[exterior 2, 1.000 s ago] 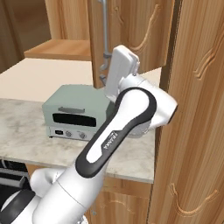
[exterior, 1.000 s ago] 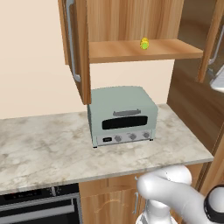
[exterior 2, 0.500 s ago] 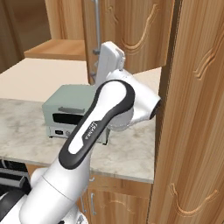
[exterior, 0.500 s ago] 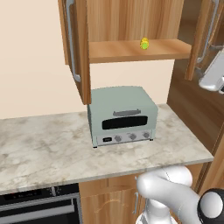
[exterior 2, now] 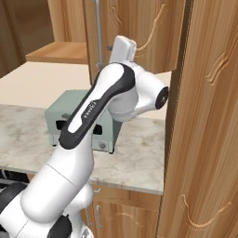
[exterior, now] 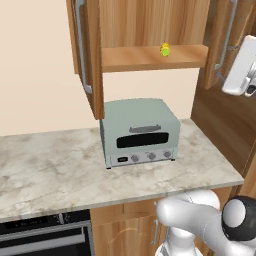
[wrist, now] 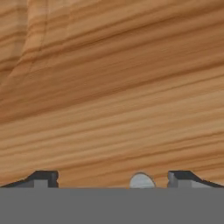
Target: Pick the corn from the counter and place it in the cabinet. Then close the cabinet.
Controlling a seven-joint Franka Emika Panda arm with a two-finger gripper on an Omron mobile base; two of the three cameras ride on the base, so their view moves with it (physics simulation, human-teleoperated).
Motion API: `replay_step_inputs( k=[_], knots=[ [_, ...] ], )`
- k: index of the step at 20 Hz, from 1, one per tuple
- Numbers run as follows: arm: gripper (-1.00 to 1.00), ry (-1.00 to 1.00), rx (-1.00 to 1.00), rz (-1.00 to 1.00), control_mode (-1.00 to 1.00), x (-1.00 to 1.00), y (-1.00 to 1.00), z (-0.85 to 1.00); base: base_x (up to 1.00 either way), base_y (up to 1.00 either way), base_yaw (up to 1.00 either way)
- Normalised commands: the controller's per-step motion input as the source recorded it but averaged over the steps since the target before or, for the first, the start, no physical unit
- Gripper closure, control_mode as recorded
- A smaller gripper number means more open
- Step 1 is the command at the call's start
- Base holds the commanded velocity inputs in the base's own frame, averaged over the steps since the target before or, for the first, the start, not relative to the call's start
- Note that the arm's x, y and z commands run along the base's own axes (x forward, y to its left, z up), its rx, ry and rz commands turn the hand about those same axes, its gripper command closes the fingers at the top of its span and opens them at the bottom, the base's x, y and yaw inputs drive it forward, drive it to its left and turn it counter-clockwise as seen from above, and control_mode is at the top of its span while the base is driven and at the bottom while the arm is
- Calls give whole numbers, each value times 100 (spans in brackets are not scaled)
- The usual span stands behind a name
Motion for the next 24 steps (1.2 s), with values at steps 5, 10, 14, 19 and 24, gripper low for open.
replay_step_inputs(
  k=[5,10,14,19,24],
  knots=[
    [-100,29,2,-6,-100,99,-9,-12,0,0,0],
    [-100,26,0,-10,-100,100,0,-17,0,0,0],
    [-100,18,0,-11,-100,100,0,-35,0,0,0],
    [-100,6,0,-12,-100,95,0,-81,0,0,0],
    [-100,0,0,-13,-100,75,0,-60,0,0,0]
  ],
)
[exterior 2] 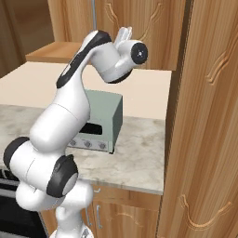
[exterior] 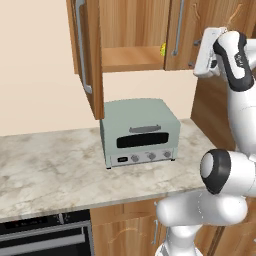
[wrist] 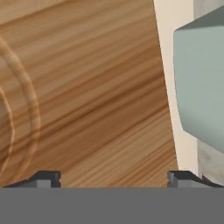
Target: Pick the corn from the counter and place it in the cabinet. Then close the cabinet.
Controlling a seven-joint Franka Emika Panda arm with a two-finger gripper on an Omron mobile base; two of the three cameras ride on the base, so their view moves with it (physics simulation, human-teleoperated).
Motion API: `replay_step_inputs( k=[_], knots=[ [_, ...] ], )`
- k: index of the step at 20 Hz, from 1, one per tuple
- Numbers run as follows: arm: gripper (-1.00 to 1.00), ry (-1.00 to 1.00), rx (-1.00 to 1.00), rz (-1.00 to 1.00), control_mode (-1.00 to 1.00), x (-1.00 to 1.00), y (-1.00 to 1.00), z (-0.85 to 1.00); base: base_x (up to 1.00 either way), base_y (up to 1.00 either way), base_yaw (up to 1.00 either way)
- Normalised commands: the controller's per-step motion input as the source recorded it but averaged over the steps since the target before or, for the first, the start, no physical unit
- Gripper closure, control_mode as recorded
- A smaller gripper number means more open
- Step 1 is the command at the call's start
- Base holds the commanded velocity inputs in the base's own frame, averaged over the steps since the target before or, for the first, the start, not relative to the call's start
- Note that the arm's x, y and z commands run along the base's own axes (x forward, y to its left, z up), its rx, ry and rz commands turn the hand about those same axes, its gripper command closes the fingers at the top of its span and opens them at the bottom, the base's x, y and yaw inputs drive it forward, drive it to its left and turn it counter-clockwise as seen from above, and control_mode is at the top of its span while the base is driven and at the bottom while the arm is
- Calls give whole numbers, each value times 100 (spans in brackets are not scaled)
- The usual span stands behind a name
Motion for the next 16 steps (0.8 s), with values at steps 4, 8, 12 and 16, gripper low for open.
replay_step_inputs(
  k=[4,8,12,16],
  knots=[
    [-100,-1,0,-14,-100,72,0,-8,0,0,0],
    [-100,0,0,-14,-100,48,0,-10,0,0,0],
    [-100,0,0,-12,-100,-2,0,-30,0,0,0],
    [-100,-1,0,-11,-100,-63,-1,9,0,0,0]
  ],
)
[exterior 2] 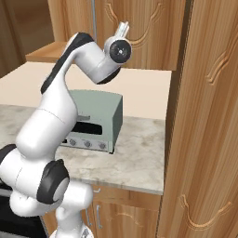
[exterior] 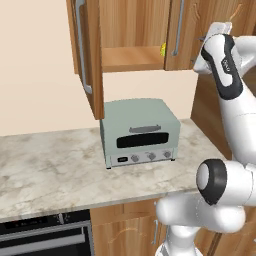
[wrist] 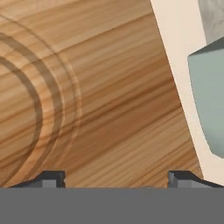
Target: Pick the corn from the counter and place it in the cabinet. Then close the cabinet.
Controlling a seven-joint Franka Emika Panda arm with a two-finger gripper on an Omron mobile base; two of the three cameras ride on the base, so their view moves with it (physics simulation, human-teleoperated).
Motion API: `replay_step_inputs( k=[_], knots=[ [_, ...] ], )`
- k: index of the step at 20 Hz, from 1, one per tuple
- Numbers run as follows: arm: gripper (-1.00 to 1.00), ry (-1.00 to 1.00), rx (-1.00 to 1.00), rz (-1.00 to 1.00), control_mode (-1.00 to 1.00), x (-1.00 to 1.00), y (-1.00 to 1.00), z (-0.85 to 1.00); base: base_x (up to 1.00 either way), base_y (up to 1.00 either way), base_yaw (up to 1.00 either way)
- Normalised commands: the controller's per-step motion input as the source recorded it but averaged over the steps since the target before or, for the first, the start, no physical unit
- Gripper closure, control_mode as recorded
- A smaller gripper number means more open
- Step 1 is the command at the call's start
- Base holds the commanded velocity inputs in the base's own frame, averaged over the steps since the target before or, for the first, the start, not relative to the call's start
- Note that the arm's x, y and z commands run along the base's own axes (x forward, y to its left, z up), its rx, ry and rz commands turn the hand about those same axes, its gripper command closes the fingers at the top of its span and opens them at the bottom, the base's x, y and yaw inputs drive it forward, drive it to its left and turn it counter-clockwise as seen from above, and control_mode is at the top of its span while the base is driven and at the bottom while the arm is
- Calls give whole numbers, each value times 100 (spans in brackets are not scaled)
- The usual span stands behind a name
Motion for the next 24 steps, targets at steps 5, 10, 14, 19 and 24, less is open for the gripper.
replay_step_inputs(
  k=[5,10,14,19,24],
  knots=[
    [-100,2,0,-6,-100,-94,-10,42,0,0,0],
    [-100,2,0,-1,-100,-100,0,12,0,0,0],
    [-100,-12,0,0,-100,-100,19,0,0,0,0],
    [-100,-16,-4,0,-100,-90,60,1,0,0,0],
    [-100,-7,-7,0,-100,-71,60,0,0,0,0]
  ],
)
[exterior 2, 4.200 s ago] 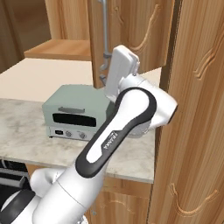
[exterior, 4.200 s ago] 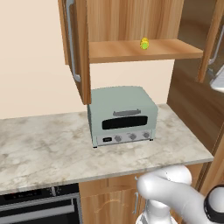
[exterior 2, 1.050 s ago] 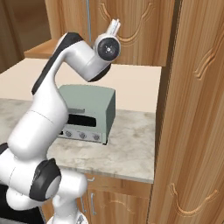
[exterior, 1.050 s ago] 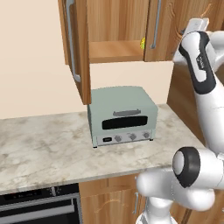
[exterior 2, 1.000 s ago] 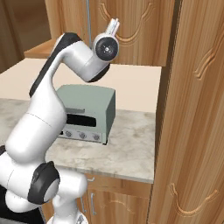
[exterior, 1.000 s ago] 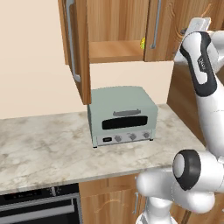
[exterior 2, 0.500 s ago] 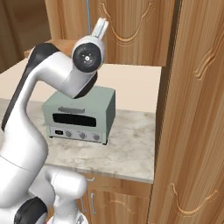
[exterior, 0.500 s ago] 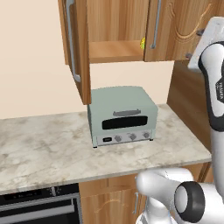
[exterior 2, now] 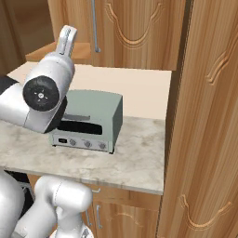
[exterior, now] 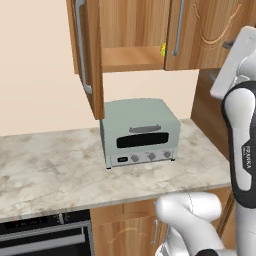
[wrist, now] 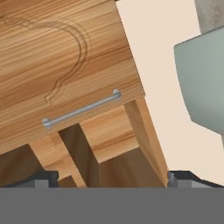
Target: Pick the corn from the counter and place it in the cabinet. Then close the cabinet.
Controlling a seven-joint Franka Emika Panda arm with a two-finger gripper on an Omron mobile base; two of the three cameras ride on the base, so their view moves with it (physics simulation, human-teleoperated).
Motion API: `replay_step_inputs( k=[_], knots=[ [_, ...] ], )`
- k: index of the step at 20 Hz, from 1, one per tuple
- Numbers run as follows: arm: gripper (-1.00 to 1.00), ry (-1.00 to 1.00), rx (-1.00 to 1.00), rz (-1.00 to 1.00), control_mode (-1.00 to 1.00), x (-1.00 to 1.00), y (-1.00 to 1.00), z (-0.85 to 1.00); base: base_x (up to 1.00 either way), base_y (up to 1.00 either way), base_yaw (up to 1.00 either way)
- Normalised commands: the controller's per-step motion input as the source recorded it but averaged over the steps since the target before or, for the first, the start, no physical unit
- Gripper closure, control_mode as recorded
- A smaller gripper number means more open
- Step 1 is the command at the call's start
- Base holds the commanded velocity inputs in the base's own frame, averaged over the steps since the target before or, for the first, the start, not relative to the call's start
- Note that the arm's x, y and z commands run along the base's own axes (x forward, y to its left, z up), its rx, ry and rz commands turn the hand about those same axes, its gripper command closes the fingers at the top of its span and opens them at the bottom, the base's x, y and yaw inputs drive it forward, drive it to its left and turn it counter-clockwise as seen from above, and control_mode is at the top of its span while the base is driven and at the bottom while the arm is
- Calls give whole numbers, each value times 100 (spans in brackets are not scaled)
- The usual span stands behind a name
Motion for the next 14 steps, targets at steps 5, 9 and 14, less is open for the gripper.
replay_step_inputs(
  k=[5,9,14],
  knots=[
    [-100,0,-3,0,-100,-63,44,0,0,0,0],
    [-100,0,-4,0,-100,-51,45,0,0,0,0],
    [-100,0,-5,0,-100,-50,48,0,0,0,0]
  ],
)
